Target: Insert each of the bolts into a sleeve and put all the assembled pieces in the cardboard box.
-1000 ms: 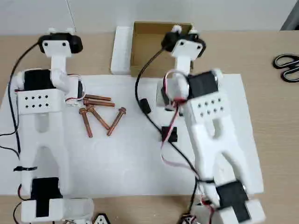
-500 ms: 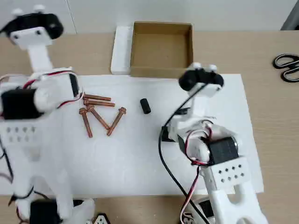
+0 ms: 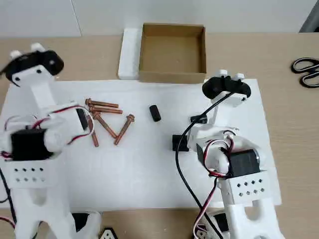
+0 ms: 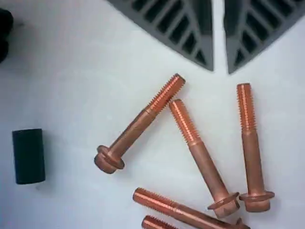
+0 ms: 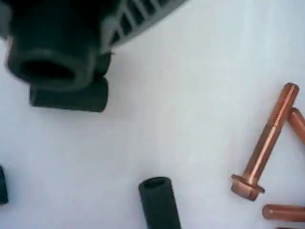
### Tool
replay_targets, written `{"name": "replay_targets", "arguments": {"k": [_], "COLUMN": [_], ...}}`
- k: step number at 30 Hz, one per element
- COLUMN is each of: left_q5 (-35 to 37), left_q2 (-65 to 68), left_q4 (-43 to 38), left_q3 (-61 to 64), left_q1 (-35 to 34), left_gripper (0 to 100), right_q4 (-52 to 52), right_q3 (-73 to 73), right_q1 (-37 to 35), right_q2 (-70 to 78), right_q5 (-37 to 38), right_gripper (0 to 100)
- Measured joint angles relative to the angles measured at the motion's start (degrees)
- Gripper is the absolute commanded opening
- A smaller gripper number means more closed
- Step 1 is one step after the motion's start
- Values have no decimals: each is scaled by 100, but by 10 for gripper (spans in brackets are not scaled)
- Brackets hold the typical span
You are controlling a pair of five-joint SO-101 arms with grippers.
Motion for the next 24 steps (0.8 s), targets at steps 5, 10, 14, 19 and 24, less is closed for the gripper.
{"name": "replay_targets", "arguments": {"k": [5,10,14,19,24], "left_q5": [0,-97,-202,-273,-273], "left_q2": [-132,431,1152,2066,2699], "left_q4": [-1081,-1503,-1547,-1565,-1565], "left_q3": [1380,1785,1793,1468,870], "left_q1": [0,0,0,0,-158], "left_gripper": [7,7,6,7,12], "right_q4": [0,0,0,0,-18], "right_q3": [0,0,26,246,255], "right_q1": [0,18,202,308,281], "right_q2": [0,0,0,-9,-35], "right_q5": [0,0,0,0,0], "right_gripper": [4,4,4,4,4]}}
